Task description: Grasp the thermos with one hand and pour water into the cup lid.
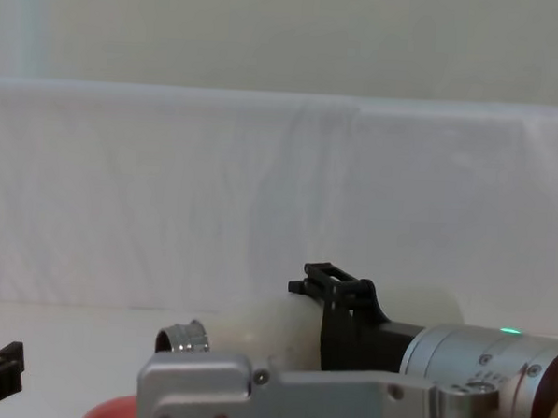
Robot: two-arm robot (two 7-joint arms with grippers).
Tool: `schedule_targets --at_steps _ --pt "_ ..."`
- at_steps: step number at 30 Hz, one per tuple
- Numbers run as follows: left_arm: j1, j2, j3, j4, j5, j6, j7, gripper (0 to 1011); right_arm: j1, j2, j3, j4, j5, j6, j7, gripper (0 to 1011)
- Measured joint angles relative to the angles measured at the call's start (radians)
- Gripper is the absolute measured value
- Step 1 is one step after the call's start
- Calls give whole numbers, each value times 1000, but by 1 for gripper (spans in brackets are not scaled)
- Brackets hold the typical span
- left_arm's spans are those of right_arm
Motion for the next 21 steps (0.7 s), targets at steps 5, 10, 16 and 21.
schedule_targets --at_steps 5,10,16,21 --pt "0 0 0 0 0 0 0 1001 -16 -6 24 -7 47 -11 -17 957" --pt "0 0 0 0 0 0 0 1001 -34 -10 51 -21 104 -32 -34 957" --pt "0 0 0 0 0 0 0 1001 -64 -11 82 -53 169 -52 -55 957" --pt "0 0 0 0 0 0 0 1001 -92 -12 114 -81 230 -70 -69 957"
